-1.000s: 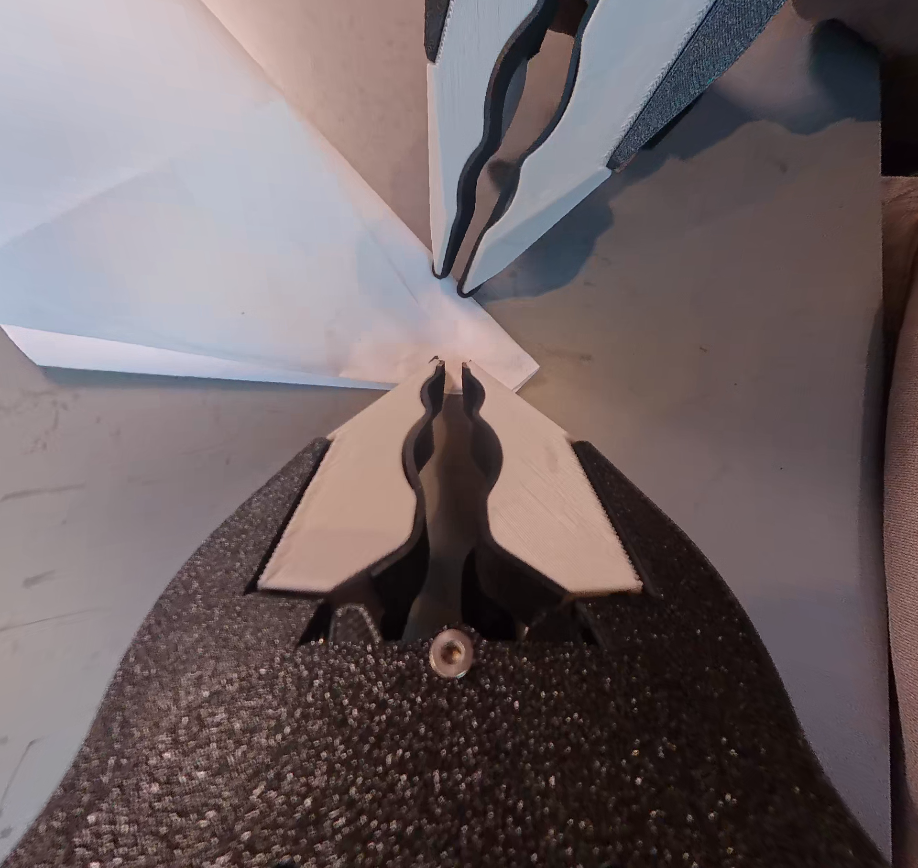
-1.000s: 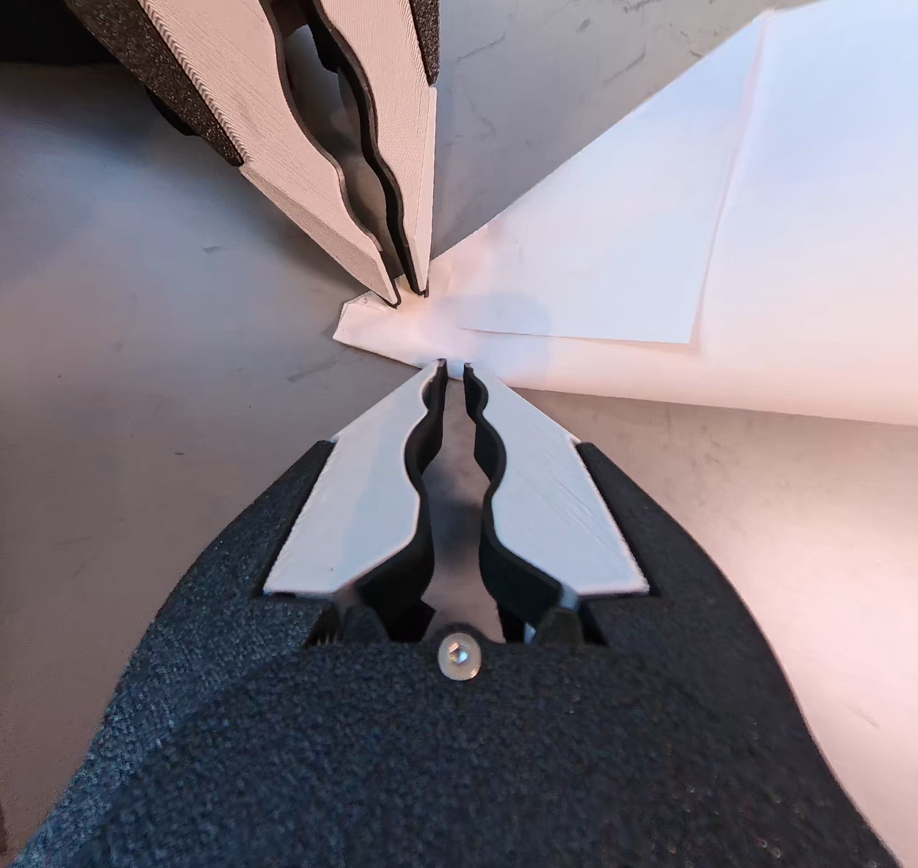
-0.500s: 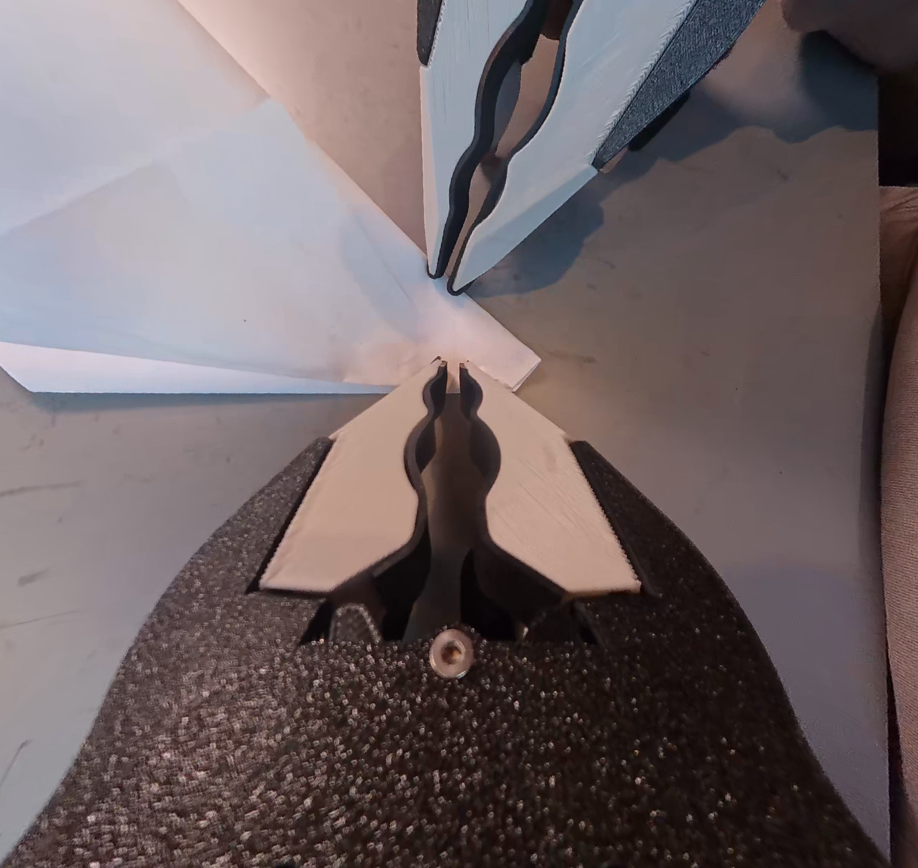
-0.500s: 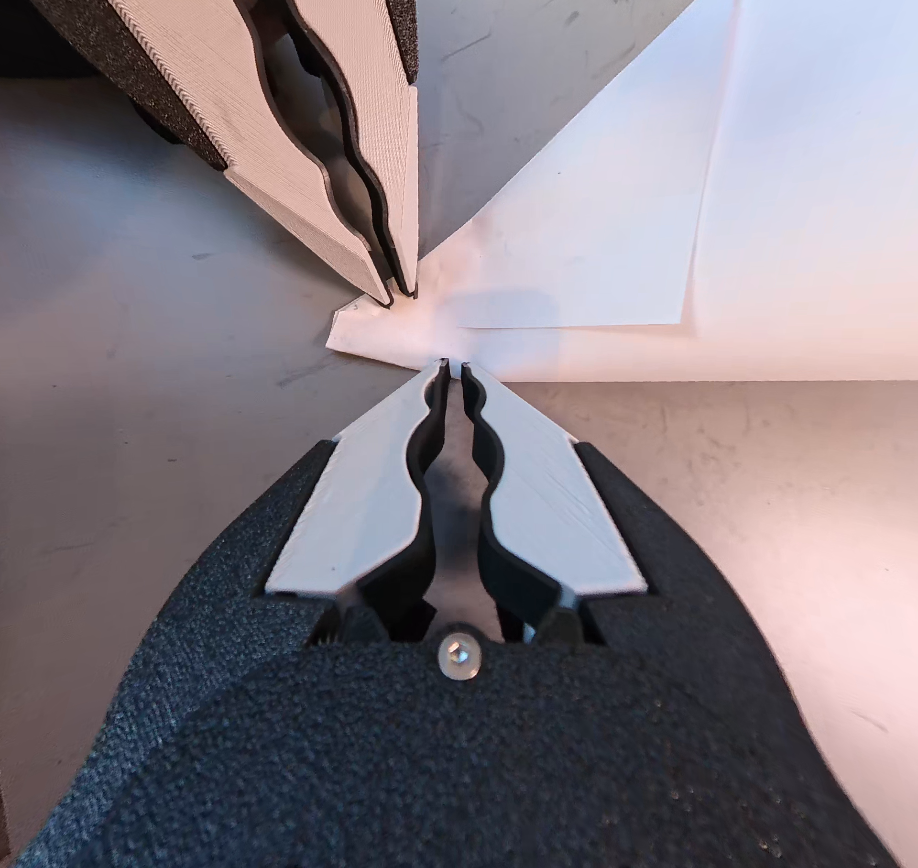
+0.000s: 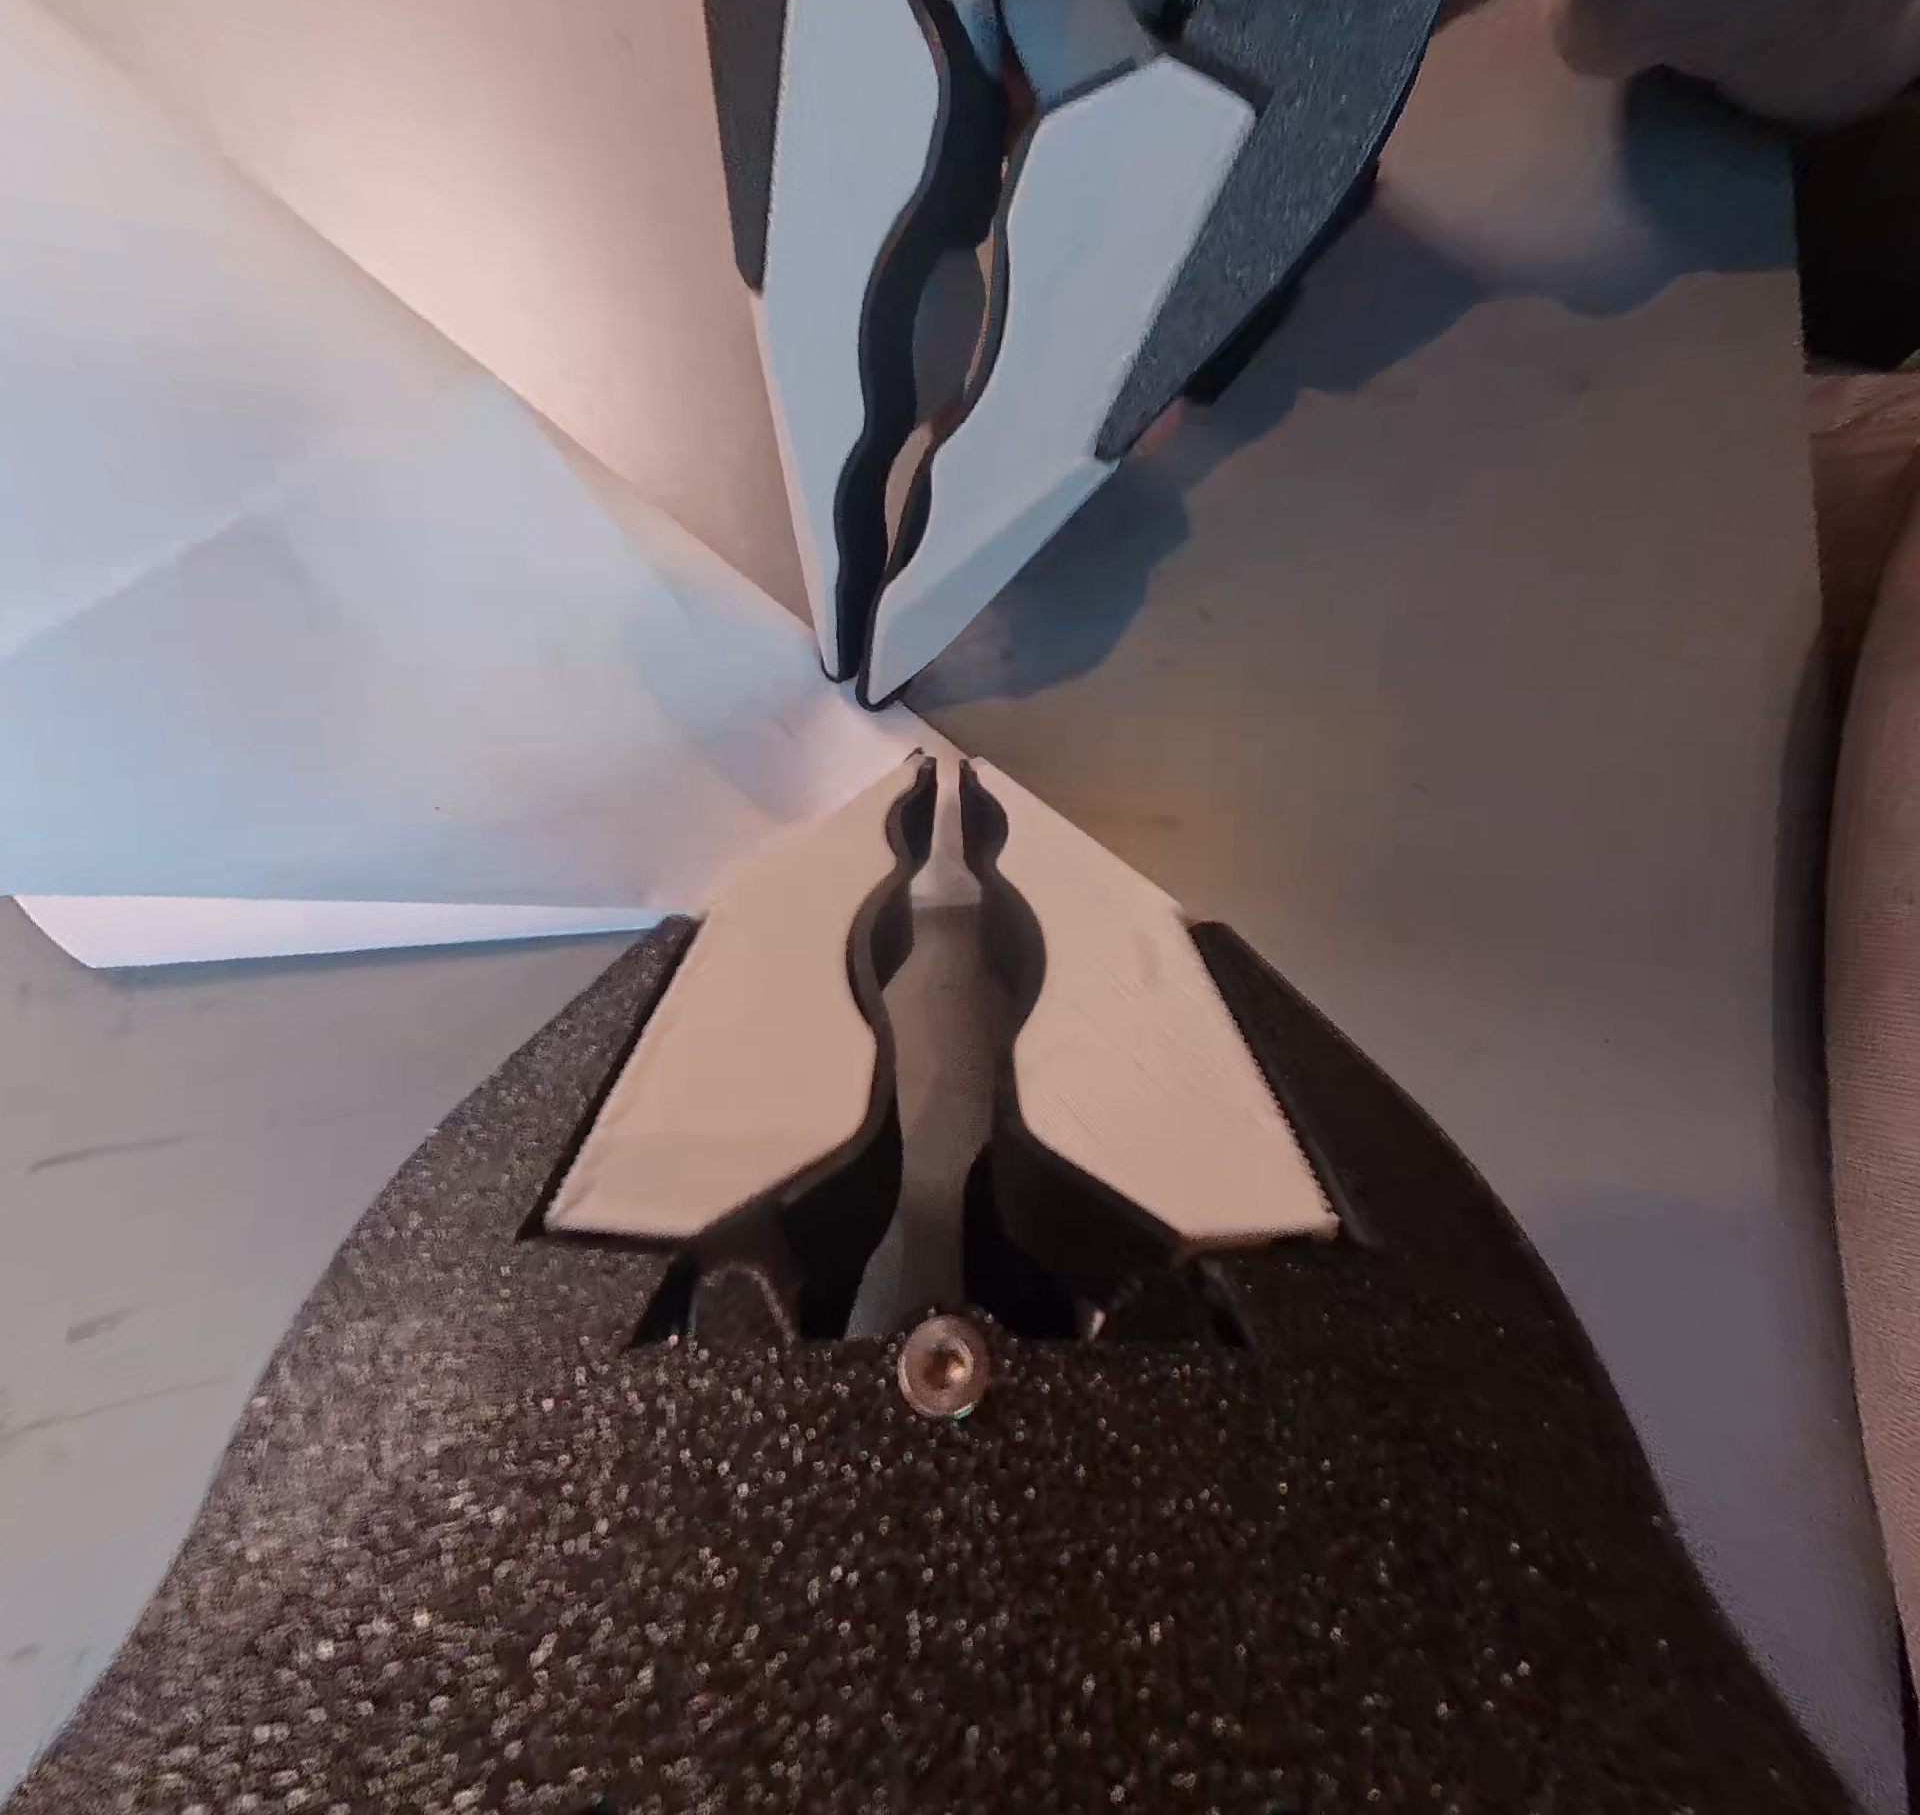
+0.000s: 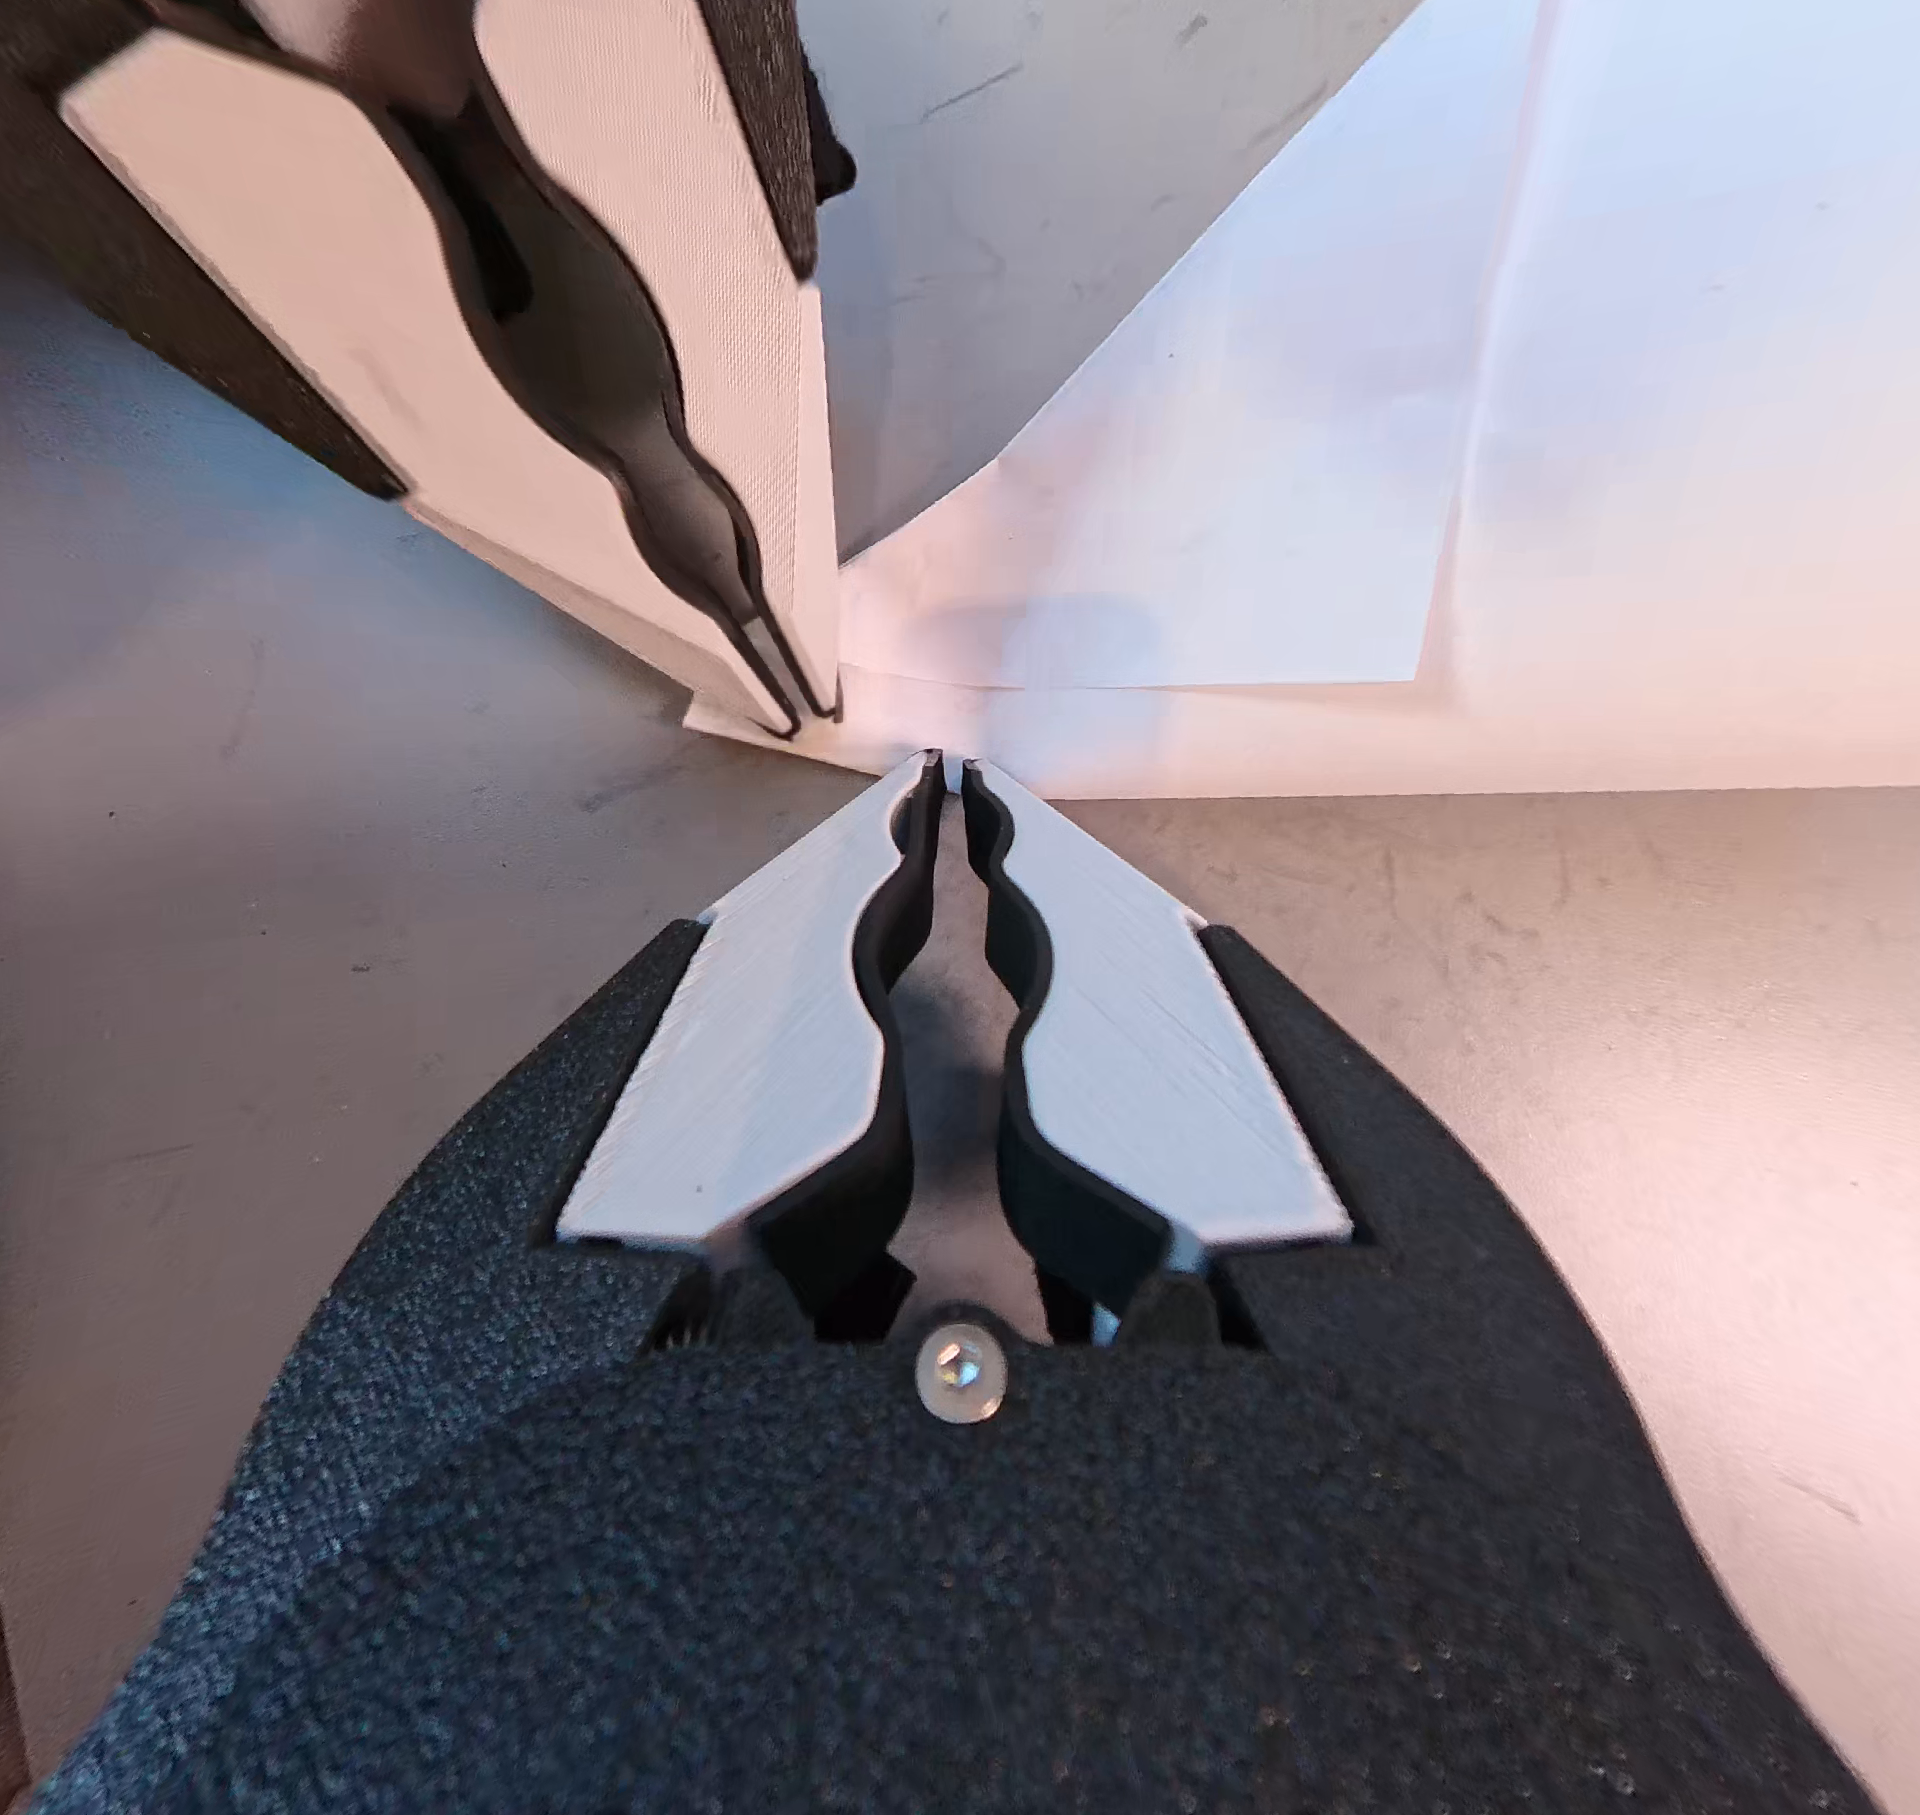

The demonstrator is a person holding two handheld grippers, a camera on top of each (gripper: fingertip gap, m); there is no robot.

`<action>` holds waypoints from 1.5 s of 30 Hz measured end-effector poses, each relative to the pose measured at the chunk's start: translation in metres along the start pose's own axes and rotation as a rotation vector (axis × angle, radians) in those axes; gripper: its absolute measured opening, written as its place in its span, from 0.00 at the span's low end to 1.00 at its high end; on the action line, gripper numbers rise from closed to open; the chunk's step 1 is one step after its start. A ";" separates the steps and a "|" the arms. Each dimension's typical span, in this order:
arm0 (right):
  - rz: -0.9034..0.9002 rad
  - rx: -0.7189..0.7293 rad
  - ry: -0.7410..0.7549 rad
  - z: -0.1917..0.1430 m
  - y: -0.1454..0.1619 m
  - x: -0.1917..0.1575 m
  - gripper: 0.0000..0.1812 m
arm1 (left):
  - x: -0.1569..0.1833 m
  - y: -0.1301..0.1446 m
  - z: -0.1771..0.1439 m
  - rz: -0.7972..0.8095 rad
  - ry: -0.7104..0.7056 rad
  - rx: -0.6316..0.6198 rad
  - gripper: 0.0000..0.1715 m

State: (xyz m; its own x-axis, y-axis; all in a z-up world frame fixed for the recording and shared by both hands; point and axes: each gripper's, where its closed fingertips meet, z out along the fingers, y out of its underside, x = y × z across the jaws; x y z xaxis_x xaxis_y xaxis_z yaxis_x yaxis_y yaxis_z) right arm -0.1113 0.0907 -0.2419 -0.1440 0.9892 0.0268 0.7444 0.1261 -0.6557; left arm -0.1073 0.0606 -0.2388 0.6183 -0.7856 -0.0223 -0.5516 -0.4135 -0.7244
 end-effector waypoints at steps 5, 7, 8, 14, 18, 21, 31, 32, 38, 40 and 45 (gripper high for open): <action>-0.012 0.010 -0.026 0.000 0.000 0.000 0.01 | 0.002 0.005 0.003 -0.012 -0.005 -0.035 0.00; -0.024 0.018 -0.057 -0.001 0.000 0.001 0.01 | 0.002 0.006 0.003 0.001 -0.016 -0.042 0.00; -0.039 0.024 -0.071 -0.002 0.001 0.002 0.00 | 0.002 0.006 0.003 0.001 -0.019 -0.043 0.00; -0.146 0.034 -0.127 -0.004 0.005 0.018 0.01 | 0.004 0.006 0.002 -0.023 0.010 -0.026 0.00; -0.210 0.014 -0.221 -0.011 0.003 0.008 0.00 | 0.004 0.006 0.002 -0.040 0.022 -0.020 0.00; -0.225 0.041 -0.224 -0.016 -0.005 0.010 0.00 | 0.004 0.006 0.002 -0.056 0.037 -0.012 0.00; -0.231 -0.061 -0.269 0.004 -0.002 0.015 0.00 | 0.006 0.005 0.001 -0.069 0.066 -0.004 0.00; -0.242 -0.064 -0.285 0.004 -0.002 0.015 0.00 | 0.006 0.005 0.001 -0.070 0.067 -0.004 0.00; -0.130 -0.115 -0.457 0.006 -0.003 0.015 0.00 | 0.008 0.005 0.000 -0.068 0.073 -0.005 0.00; -0.118 -0.155 -0.505 0.005 -0.003 0.015 0.00 | 0.009 0.005 0.000 -0.071 0.084 -0.005 0.00; -0.178 -0.207 -0.621 0.006 -0.004 0.021 0.00 | 0.010 0.005 -0.001 -0.064 0.086 -0.007 0.00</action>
State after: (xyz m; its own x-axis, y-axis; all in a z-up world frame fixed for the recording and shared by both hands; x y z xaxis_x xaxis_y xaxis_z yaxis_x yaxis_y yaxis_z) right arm -0.1210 0.1103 -0.2432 -0.5779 0.7337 -0.3573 0.7750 0.3562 -0.5220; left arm -0.1043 0.0501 -0.2426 0.6021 -0.7941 0.0831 -0.5170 -0.4671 -0.7173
